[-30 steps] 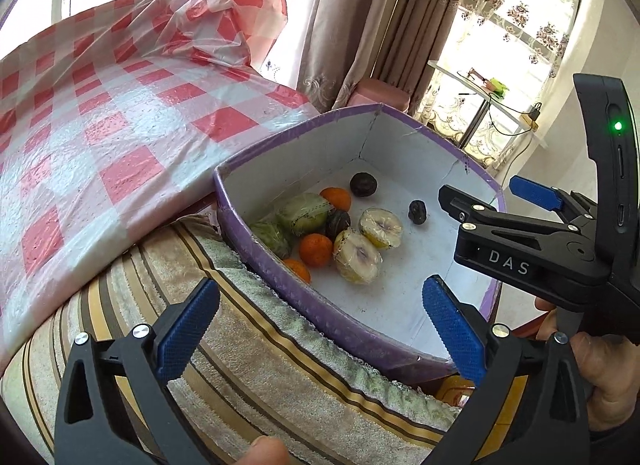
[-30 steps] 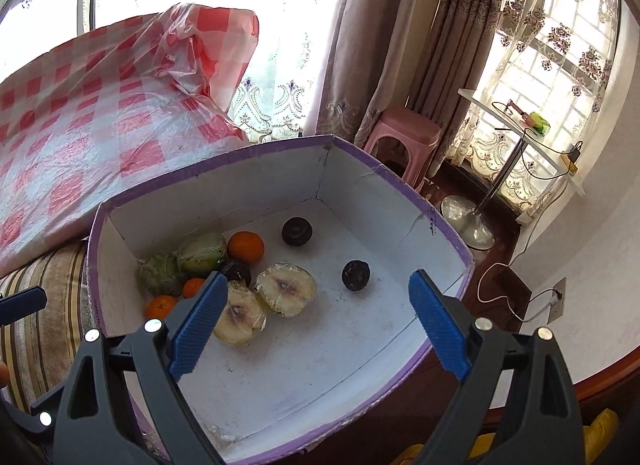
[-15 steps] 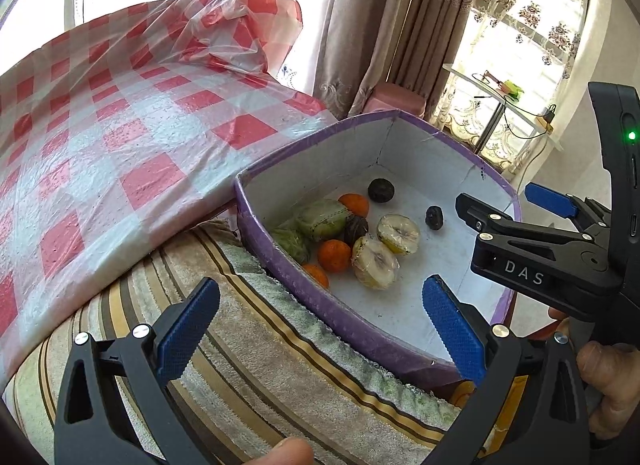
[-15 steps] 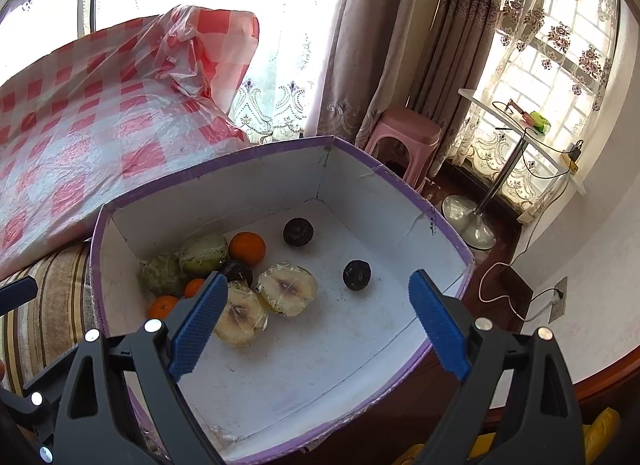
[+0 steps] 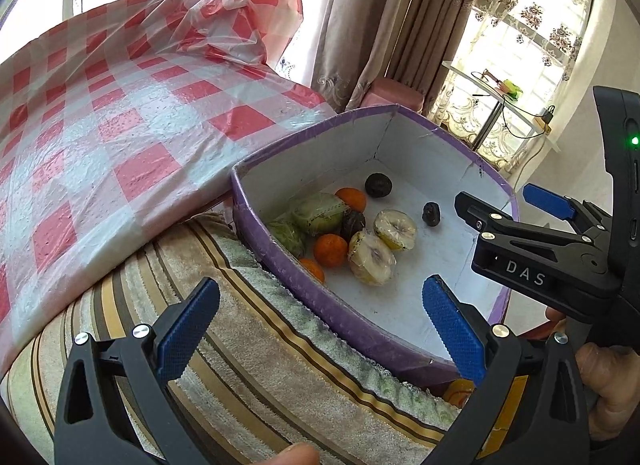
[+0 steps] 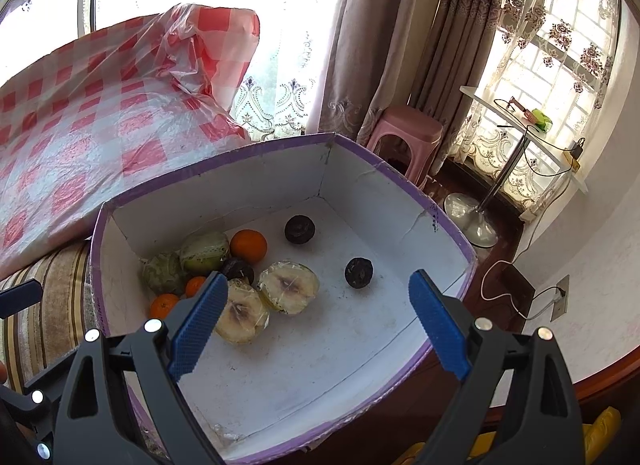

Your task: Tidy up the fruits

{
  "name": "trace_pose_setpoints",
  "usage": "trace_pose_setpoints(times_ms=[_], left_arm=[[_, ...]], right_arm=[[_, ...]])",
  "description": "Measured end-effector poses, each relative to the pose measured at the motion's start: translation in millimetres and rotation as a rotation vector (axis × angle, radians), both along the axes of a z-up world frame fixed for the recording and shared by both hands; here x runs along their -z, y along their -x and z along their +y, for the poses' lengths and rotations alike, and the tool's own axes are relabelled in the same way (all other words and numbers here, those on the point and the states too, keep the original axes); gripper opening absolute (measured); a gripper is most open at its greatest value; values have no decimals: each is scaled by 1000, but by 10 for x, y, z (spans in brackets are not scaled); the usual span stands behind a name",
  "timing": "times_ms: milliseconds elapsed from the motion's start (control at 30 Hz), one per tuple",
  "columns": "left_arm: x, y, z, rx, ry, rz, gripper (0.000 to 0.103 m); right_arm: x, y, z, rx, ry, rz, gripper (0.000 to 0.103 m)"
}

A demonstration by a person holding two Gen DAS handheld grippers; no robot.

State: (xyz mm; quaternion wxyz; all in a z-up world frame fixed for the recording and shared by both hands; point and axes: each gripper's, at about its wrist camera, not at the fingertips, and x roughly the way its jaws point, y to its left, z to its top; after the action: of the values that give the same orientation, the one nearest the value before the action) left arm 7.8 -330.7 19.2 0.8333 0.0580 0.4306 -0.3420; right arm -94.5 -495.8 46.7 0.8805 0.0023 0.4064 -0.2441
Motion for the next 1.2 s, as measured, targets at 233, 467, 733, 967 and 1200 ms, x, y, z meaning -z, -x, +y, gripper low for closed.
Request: trace_pose_setpoints(times_ms=[233, 467, 733, 967, 1200], left_arm=[[11, 3, -5, 3, -1, 3, 98], [24, 6, -12, 8, -2, 5, 98], [24, -16, -70, 26, -4, 17, 98], [32, 3, -153, 52, -15, 23, 98], [33, 13, -225, 51, -27, 7, 98]], right_arm=[[9, -4, -2, -1, -3, 1, 92], [20, -9, -3, 0, -3, 1, 92], [28, 2, -34, 12, -13, -7, 92], [41, 20, -88, 31, -16, -6, 92], [40, 43, -151, 53, -17, -13, 92]])
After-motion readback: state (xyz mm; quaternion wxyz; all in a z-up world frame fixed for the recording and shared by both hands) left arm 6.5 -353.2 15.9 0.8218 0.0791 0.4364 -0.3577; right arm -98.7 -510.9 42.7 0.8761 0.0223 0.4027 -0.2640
